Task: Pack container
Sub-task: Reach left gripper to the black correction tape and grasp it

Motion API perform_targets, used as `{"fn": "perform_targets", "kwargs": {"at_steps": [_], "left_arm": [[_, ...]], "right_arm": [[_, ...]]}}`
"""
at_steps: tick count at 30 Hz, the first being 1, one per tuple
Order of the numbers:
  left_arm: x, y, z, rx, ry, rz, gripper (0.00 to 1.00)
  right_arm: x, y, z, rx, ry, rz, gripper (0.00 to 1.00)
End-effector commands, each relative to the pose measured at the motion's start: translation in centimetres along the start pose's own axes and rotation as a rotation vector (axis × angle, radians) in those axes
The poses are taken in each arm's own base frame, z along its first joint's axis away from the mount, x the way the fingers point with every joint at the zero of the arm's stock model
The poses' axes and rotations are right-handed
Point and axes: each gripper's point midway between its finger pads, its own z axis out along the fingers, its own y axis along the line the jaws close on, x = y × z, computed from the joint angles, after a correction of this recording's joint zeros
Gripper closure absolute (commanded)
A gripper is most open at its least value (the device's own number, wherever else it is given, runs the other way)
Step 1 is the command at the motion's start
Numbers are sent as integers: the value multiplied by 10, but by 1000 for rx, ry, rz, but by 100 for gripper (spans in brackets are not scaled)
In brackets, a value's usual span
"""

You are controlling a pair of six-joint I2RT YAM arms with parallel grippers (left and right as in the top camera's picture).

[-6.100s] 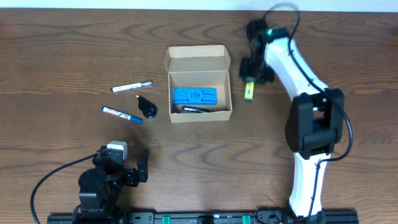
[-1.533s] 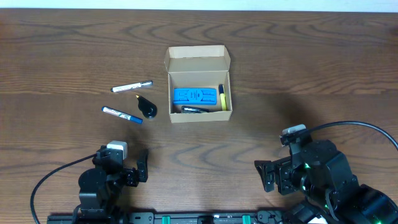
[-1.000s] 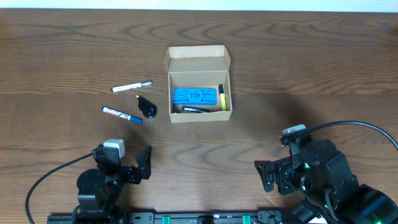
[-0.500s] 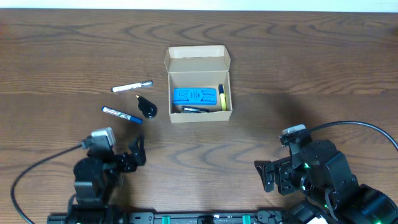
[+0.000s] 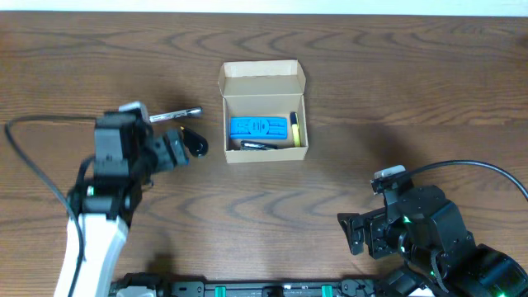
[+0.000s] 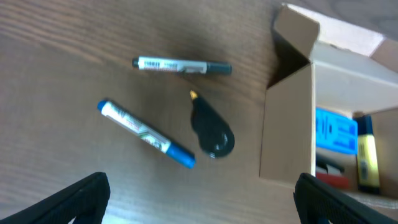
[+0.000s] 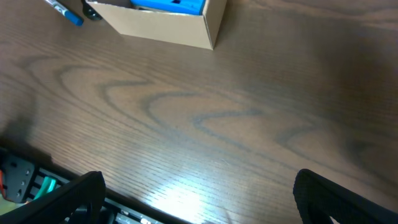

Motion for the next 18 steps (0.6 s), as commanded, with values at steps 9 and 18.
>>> {"fn": "perform_targets", "kwargs": {"at_steps": [9,18], "left_arm": [[-24,-7,56,-1,67,-12,5],[7,-3,97,-127,171,-15,5]], "right_arm": [[2,1,1,-6,8,4,1],[2,1,1,-6,8,4,1]]}}
